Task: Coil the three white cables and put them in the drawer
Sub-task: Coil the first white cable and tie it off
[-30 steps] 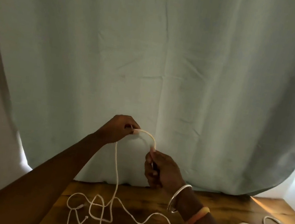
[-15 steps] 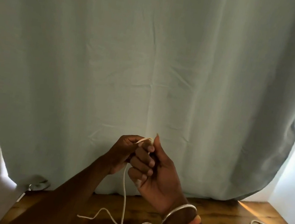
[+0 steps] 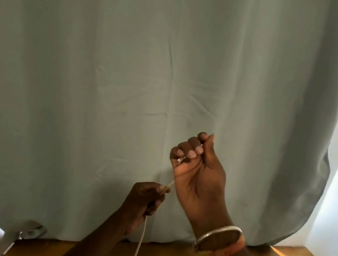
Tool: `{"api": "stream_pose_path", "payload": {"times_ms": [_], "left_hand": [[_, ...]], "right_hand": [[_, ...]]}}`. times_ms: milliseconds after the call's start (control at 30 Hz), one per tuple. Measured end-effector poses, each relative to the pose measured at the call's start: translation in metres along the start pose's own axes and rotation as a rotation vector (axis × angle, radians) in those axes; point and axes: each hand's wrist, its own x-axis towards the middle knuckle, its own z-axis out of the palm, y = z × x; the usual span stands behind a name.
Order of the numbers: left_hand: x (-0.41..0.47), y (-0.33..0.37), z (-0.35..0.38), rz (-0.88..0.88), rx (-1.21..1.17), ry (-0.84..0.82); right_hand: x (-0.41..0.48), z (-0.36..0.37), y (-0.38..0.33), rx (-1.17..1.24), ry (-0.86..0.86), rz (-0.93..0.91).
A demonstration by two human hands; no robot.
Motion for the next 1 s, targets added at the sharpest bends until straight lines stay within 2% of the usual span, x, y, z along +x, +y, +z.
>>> {"api": "stream_pose_path", "payload": {"times_ms": [133, 233, 300, 467, 600, 700, 833, 900, 1000], "left_hand": [[0.012, 0.015, -0.003, 0.03, 0.259, -0.088], [0.022, 0.031, -0.004, 0.048, 0.45, -0.162], [0.029, 0.036, -0.005, 0.038, 0.554, -0.196], [0.036, 0.047, -0.006, 0.071, 0.933, -0.34], [0.042, 0.068, -0.004, 0.143, 1.287, -0.493], [0.044, 0.092, -0.007, 0.217, 1.406, -0.549], [0.048, 0.111, -0.02, 0.216, 1.315, -0.58], [0.05, 0.115, -0.024, 0.218, 1.249, -0.602], [0.053, 0.118, -0.03, 0.23, 1.11, -0.588]], "right_hand": [[0.031, -0.032, -0.013, -0.304, 0.189, -0.226], [0.043, -0.062, -0.019, -0.736, 0.311, -0.364], [0.046, -0.079, -0.023, -1.047, 0.338, -0.392], [0.049, -0.104, -0.029, -1.699, 0.169, -0.14], [0.044, -0.112, -0.025, -1.938, -0.036, 0.275], [0.033, -0.109, -0.027, -1.859, -0.097, 0.6], [0.013, -0.1, -0.027, -1.39, -0.033, 0.887], [0.004, -0.095, -0.022, -1.219, -0.054, 0.962], [-0.006, -0.089, -0.013, -1.04, -0.133, 0.904]]}}
